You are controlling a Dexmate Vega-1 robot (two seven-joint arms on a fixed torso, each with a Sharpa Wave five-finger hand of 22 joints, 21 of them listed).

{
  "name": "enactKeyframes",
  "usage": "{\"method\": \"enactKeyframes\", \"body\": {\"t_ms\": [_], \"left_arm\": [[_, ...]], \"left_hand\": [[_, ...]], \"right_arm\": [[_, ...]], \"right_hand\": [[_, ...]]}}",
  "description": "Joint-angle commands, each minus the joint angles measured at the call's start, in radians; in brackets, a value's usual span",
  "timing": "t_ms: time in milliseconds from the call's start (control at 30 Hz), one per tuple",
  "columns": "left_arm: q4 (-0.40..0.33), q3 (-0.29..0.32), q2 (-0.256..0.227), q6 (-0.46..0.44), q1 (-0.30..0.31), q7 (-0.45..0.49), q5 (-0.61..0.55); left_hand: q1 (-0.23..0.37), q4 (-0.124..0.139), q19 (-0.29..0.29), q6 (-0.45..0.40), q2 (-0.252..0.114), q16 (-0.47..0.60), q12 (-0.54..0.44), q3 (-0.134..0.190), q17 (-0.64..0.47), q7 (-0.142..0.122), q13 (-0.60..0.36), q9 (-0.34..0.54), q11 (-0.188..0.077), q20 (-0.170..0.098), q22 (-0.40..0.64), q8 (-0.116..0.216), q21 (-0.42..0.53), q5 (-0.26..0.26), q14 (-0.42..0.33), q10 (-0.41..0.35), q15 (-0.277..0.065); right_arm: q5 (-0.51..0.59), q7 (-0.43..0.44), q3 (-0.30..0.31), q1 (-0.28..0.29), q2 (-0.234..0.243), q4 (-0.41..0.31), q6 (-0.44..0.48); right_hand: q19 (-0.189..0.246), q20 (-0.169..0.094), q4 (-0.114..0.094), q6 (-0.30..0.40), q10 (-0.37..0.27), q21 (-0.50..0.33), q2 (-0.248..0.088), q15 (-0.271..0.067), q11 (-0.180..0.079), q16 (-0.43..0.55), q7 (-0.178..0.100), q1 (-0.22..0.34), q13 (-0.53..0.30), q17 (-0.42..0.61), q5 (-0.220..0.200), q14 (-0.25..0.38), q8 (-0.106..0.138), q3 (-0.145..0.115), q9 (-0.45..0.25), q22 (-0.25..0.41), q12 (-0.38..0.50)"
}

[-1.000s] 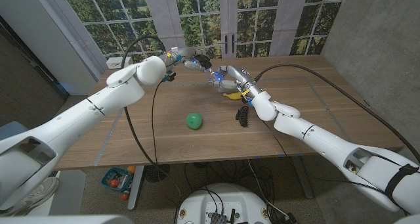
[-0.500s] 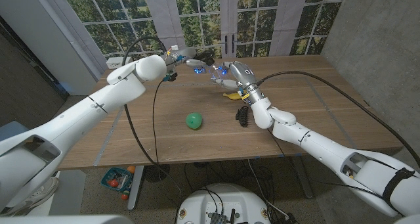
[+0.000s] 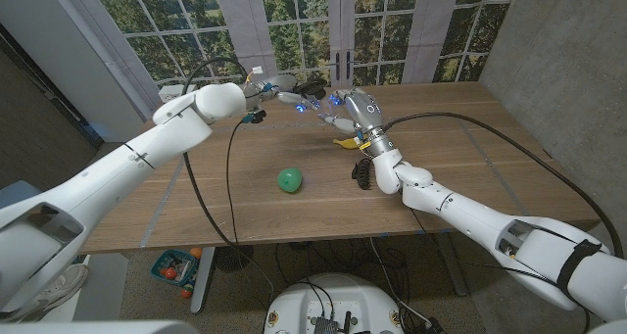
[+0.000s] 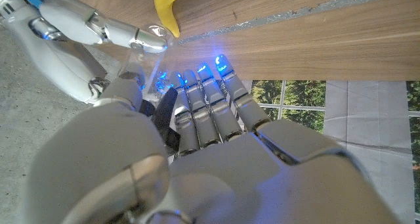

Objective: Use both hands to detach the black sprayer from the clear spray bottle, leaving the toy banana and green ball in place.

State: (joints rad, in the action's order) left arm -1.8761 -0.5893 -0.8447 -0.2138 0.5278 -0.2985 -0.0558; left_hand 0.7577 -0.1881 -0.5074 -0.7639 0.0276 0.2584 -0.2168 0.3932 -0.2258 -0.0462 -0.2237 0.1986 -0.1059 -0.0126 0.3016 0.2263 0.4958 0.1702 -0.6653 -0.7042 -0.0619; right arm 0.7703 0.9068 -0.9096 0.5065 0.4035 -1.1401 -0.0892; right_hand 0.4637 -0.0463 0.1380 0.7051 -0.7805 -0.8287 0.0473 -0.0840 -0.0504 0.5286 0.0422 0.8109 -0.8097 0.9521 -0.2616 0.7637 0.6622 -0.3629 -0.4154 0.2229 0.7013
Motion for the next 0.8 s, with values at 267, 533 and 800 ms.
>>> {"method": "enactKeyframes", "body": {"t_ms": [267,533,800], "left_arm": [[-0.147,-0.002,-0.067,-0.113,0.024,0.005,-0.082],[-0.132,0.018,-0.069,-0.024,0.05,0.045,-0.076],[-0.091,0.042,-0.041,0.076,0.071,0.123,-0.09]], "left_hand": [[-0.037,0.038,-0.047,-0.034,-0.006,0.031,-0.014,-0.04,-0.022,0.051,-0.011,-0.001,0.02,-0.015,0.001,0.011,0.039,0.005,-0.042,-0.042,-0.096],[0.025,0.015,-0.113,0.028,-0.034,0.06,0.025,-0.028,-0.045,-0.005,0.002,-0.003,-0.056,-0.041,0.047,-0.016,0.125,0.008,-0.089,0.022,-0.123],[0.098,0.024,-0.061,0.031,-0.058,0.061,-0.022,-0.047,-0.105,0.012,0.015,0.003,-0.037,-0.064,0.075,0.02,0.201,0.004,-0.046,0.081,-0.148]], "right_arm": [[-0.082,0.172,-0.064,-0.091,-0.114,0.268,0.147],[-0.122,0.201,-0.125,-0.145,-0.152,0.391,0.126],[-0.15,0.191,-0.159,-0.156,-0.144,0.39,0.116]], "right_hand": [[-0.011,-0.145,-0.03,0.186,-0.166,-0.016,-0.197,-0.144,-0.15,-0.008,-0.168,0.183,-0.012,0.013,-0.013,0.019,0.019,-0.031,-0.017,-0.005,0.006],[-0.015,-0.145,-0.03,0.187,-0.165,-0.023,-0.195,-0.143,-0.151,-0.011,-0.169,0.182,-0.014,0.019,-0.014,0.025,0.019,-0.028,-0.016,-0.007,0.004],[-0.021,-0.148,-0.028,0.188,-0.166,-0.031,-0.193,-0.143,-0.152,-0.018,-0.17,0.183,-0.012,0.026,-0.015,0.027,0.017,-0.027,-0.014,-0.01,-0.001]]}}
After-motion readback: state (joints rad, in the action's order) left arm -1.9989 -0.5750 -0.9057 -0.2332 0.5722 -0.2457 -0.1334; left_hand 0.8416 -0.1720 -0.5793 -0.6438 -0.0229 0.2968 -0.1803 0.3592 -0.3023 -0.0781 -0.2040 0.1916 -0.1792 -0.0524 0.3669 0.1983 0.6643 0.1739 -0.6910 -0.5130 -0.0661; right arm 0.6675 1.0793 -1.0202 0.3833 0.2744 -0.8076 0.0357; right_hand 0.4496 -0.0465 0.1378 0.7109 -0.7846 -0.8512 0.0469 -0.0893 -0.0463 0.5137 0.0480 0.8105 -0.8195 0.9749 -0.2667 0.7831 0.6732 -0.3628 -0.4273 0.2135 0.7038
